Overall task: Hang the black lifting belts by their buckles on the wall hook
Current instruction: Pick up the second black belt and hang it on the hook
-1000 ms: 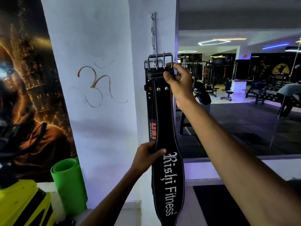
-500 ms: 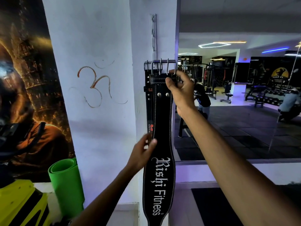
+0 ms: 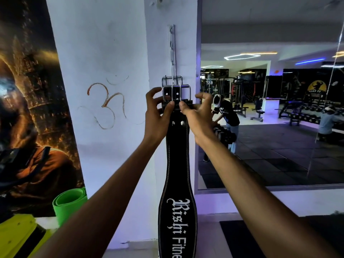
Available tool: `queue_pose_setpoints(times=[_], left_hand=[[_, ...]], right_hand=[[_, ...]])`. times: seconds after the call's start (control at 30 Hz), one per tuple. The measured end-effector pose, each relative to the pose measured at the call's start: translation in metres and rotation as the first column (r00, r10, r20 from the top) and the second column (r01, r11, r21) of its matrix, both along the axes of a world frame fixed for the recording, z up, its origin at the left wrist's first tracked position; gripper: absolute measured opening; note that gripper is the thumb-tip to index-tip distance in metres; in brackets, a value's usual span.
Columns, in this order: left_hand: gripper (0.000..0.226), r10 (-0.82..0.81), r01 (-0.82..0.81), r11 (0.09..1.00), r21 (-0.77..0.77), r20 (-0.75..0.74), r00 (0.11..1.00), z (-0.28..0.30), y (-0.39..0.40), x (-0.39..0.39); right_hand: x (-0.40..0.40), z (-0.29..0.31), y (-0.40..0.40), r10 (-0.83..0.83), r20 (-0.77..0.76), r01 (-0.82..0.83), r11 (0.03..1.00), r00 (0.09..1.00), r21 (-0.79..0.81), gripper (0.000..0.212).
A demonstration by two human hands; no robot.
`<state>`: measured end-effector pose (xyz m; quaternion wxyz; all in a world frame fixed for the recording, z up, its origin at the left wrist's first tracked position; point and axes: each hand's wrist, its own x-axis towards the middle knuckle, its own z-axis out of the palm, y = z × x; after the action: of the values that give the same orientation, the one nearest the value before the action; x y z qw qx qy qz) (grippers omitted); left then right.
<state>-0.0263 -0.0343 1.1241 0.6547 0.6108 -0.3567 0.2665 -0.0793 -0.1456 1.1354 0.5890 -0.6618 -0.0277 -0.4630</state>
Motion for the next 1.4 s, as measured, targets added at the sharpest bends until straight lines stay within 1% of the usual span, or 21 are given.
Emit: queue_pose_setpoints(times=[0.1,0.17,0.23,0.3,0.4,0.5,0.67,0.83,0.97,1.07,1.17,1.27,1.4], left_hand=[[0.033,0.035,-0.035,0.999,-0.038,0.019,0.999,-0.002,-0.006,-0.003],[0.028,0.062,-0.061,0.998,-0.033,0.045,0.997,0.001,-0.01,-0.007],[0.03,0.064,-0.063,0.998,-0.028,0.057,0.996,0.004,-0.014,-0.011],[0.033,0.047,-0.046,0.999,-0.02,0.039,0.998,0.006,-0.019,-0.013],[0.032,0.076,-0.076,0.997,-0.002,-0.006,0.997,0.007,-0.026,-0.012],[0.028,0.093,-0.093,0.996,-0.002,-0.013,0.996,0.008,-0.034,-0.01],[0.022,0.14,-0.14,0.99,-0.024,0.044,0.989,0.009,-0.051,-0.014],[0.022,0.176,-0.174,0.982,-0.071,0.023,0.984,0.017,-0.066,-0.008],[0.025,0.2,-0.197,0.979,-0.055,0.053,0.978,0.028,-0.07,0.002],[0.036,0.196,-0.193,0.98,-0.047,0.076,0.978,0.037,-0.075,0.022],[0.042,0.177,-0.171,0.983,-0.066,0.102,0.979,0.045,-0.078,0.045],[0.049,0.165,-0.154,0.985,-0.082,0.139,0.977,0.054,-0.082,0.082],[0.055,0.128,-0.114,0.989,-0.092,0.163,0.978,0.069,-0.088,0.139]], right_hand=[[-0.006,0.001,0.0,-0.104,0.034,0.108,0.977,0.994,-0.182,0.038],[-0.007,0.0,-0.005,-0.1,0.073,0.113,0.97,0.992,-0.216,0.036],[-0.006,-0.001,-0.011,-0.098,0.114,0.123,0.965,0.989,-0.231,0.033],[-0.006,-0.001,-0.019,-0.113,0.139,0.146,0.957,0.984,-0.252,0.029],[-0.006,0.002,-0.033,-0.051,0.104,0.074,0.97,0.993,-0.232,0.025],[-0.004,0.004,-0.045,0.048,0.072,-0.033,0.978,0.996,-0.207,0.031],[0.001,0.008,-0.062,0.104,0.108,-0.083,0.98,0.989,-0.182,0.028],[0.005,0.017,-0.077,0.161,0.109,-0.136,0.969,0.981,-0.205,0.023],[0.022,0.027,-0.087,0.206,0.111,-0.184,0.966,0.972,-0.179,0.019],[0.047,0.038,-0.096,0.148,0.14,-0.116,0.97,0.979,-0.213,0.018],[0.073,0.045,-0.099,0.089,0.189,-0.04,0.968,0.978,-0.249,0.023],[0.105,0.053,-0.102,0.029,0.243,0.039,0.962,0.97,-0.272,0.028],[0.155,0.067,-0.103,-0.013,0.289,0.092,0.96,0.957,-0.263,0.026]])
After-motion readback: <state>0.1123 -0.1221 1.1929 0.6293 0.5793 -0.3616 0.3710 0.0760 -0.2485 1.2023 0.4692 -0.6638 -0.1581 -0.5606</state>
